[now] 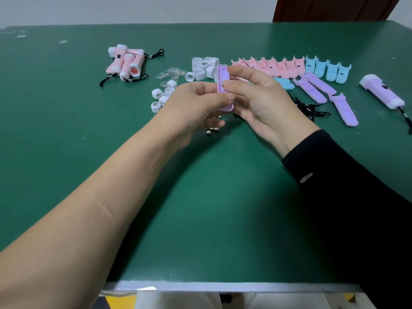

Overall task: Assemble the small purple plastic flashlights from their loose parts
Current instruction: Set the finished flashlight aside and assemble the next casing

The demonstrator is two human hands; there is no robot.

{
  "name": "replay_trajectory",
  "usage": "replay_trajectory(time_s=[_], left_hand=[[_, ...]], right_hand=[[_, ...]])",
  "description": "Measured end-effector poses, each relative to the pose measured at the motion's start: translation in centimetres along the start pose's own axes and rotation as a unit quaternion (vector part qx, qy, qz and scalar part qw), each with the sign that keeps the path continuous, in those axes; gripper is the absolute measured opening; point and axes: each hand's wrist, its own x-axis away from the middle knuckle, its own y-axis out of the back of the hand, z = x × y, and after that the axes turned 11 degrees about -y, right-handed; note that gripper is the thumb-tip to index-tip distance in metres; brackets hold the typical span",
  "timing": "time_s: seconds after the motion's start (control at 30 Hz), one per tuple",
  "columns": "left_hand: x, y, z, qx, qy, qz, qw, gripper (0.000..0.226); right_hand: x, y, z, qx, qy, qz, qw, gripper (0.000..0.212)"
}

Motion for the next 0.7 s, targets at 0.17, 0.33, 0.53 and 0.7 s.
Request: replay_trajectory(time_s=[0.17,0.33,0.53,0.7], left_hand=[[0.04,-0.07,-0.03,-0.021,-0.010,0.005,1.000,0.007],[0.08,-0.09,0.01,-0.045,-0.025,0.000,0.999,0.009],[0.18,-0.10,-0.18,-0.056,-0.036,-0.001,0.998,0.007],[0.23,-0.16,-0.22,-0.056,-0.035,-0.004,0.998,0.007]], right_hand=[[-0.31,-0.11,-0.16,-0.066,-0.089,0.053,0.992,0.013],[-0.63,-0.15,-0.44,-0.093,-0.099,0.035,0.990,0.029],[-0.81,-0.32,-0.49,-0.088,-0.090,0.023,0.992,0.025],[-0.91,-0.32,-0.49,-0.073,-0.078,0.033,0.994,0.014]])
